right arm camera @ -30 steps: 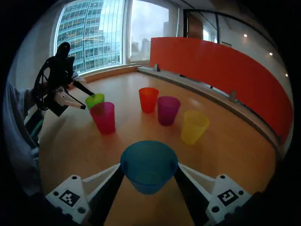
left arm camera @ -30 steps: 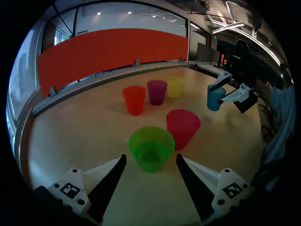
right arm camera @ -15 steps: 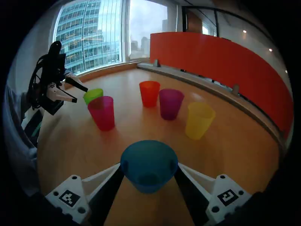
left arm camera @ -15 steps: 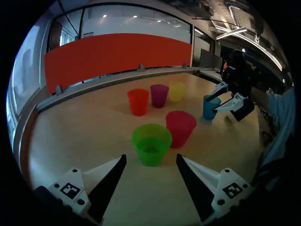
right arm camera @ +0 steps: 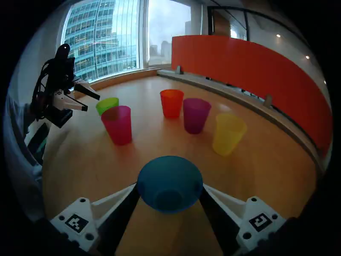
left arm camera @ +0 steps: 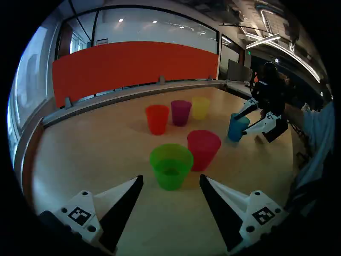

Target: Pour water

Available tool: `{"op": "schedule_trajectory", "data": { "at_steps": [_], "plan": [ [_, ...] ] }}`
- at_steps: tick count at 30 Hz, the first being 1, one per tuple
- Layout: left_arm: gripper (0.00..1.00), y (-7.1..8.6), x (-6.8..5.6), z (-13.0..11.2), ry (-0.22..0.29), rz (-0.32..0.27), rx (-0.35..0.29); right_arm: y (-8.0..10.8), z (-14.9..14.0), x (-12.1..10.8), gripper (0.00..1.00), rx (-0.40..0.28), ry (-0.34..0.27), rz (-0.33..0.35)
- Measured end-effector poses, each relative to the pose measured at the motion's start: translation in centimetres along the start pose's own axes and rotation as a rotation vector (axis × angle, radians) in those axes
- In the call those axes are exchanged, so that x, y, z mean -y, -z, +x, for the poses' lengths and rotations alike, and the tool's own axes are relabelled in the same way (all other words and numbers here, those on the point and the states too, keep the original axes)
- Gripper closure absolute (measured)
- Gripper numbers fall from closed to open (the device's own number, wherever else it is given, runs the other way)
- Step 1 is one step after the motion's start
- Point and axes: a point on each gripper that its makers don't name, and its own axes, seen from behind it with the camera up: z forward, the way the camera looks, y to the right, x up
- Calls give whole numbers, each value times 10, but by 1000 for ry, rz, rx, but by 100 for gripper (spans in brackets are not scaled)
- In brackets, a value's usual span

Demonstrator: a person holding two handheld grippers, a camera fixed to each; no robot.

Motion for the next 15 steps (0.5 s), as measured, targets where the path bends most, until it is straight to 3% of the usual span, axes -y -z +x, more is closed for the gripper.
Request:
{"op": "schedule_trajectory", "data": {
  "at_steps": [15],
  "plan": [
    [1, 12, 10, 8, 20, 60, -60, 32, -9, -5, 0, -32, -22, -55]
  ]
}}
